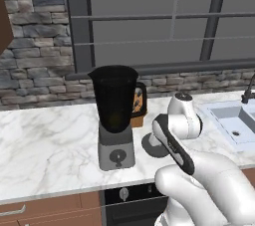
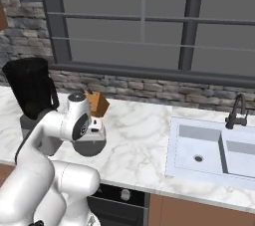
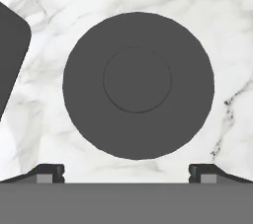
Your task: Grab the garlic and lemon from the fridge, place them in the blender, close the lid, and turn on the blender to create a marinade.
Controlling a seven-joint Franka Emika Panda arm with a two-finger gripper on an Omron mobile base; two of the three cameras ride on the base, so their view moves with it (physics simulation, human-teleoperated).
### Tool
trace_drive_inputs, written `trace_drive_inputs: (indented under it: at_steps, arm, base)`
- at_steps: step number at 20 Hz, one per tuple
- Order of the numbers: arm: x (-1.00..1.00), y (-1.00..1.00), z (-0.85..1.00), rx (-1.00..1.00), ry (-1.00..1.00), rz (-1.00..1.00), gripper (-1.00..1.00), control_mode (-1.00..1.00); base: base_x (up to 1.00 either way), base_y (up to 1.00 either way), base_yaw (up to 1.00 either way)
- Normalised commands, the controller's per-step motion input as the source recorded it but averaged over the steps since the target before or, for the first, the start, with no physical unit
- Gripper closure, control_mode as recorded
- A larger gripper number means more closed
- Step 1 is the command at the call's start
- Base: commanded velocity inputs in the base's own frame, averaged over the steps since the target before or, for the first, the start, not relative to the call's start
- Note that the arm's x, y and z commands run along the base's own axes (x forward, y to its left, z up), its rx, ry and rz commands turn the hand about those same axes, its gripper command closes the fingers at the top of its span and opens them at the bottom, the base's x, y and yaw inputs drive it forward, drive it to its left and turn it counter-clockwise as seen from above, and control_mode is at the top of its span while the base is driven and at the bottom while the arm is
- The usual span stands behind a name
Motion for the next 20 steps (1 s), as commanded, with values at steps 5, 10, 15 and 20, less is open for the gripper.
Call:
trace_drive_inputs:
  at_steps: [5, 10, 15, 20]
  arm:
    - [0.39, 0.0, -0.35, 0.0, 0.0, 0.0, -1.0, -1.0]
    - [0.23, 0.07, -0.32, -0.02, 0.0, 0.0, -1.0, -1.0]
    - [0.0, 0.04, -0.39, -0.03, 0.0, 0.0, -1.0, -1.0]
    - [0.16, 0.0, -0.34, -0.01, 0.0, 0.0, -1.0, -1.0]
  base:
    - [0.0, 0.0, 0.0]
    - [0.0, 0.0, 0.0]
    - [0.0, 0.0, 0.0]
    - [0.0, 0.0, 0.0]
